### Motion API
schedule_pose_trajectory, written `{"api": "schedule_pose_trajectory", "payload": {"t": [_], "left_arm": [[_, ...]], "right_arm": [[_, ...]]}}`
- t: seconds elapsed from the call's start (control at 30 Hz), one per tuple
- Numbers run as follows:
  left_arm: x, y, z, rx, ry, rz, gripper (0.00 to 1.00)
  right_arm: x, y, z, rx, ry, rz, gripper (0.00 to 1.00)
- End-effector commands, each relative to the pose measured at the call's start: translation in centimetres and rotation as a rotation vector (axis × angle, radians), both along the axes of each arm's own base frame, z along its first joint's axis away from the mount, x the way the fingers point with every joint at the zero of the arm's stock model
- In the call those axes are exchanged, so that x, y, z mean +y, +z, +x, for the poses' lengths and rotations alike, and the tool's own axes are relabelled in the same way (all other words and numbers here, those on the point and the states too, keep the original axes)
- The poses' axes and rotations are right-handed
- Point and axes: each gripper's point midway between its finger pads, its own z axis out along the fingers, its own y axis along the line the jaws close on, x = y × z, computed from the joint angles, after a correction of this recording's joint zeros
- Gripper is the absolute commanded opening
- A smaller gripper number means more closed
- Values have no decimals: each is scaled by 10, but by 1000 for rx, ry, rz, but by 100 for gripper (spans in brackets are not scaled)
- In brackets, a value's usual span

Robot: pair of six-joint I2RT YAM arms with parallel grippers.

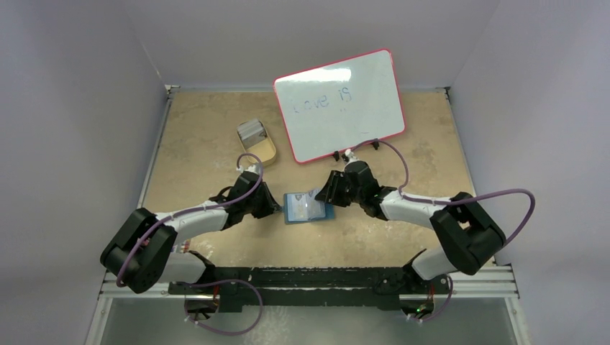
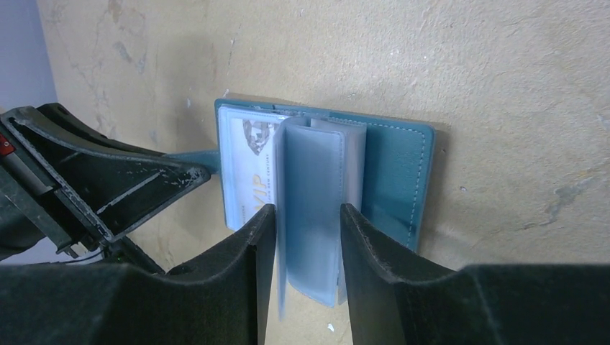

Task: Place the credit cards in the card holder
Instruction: Turn over the card slot in the card holder.

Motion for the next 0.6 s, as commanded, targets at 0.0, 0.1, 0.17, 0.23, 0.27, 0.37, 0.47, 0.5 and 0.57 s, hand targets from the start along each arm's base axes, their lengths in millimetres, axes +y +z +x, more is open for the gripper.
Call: {"api": "schedule_pose_trajectory", "payload": {"t": [0.0, 0.1, 0.17, 0.23, 0.27, 0.37, 0.47, 0.5, 0.57], "left_arm": [[-3, 4, 5, -31, -6, -9, 11], [-3, 3, 4, -31, -6, -6, 11], [-3, 3, 4, -29, -6, -5, 11], [-3, 3, 4, -28, -6, -4, 11], [-3, 3, 5, -30, -5, -5, 11], [-2, 2, 4, -27, -4, -2, 11], [-2, 2, 4, -27, -4, -2, 11], [-2, 2, 4, -27, -5, -1, 11], [-2, 2, 4, -25, -4, -2, 11]], "right_arm": [[19, 24, 8, -64, 54, 70, 41], [20, 25, 8, -66, 62, 75, 43], [21, 24, 8, -65, 64, 77, 43], [21, 25, 8, -67, 65, 77, 44], [21, 25, 8, -68, 65, 78, 44], [22, 28, 8, -75, 69, 82, 45], [23, 27, 7, -76, 77, 92, 46], [24, 27, 7, -75, 79, 97, 46], [25, 26, 5, -71, 85, 106, 46]]}}
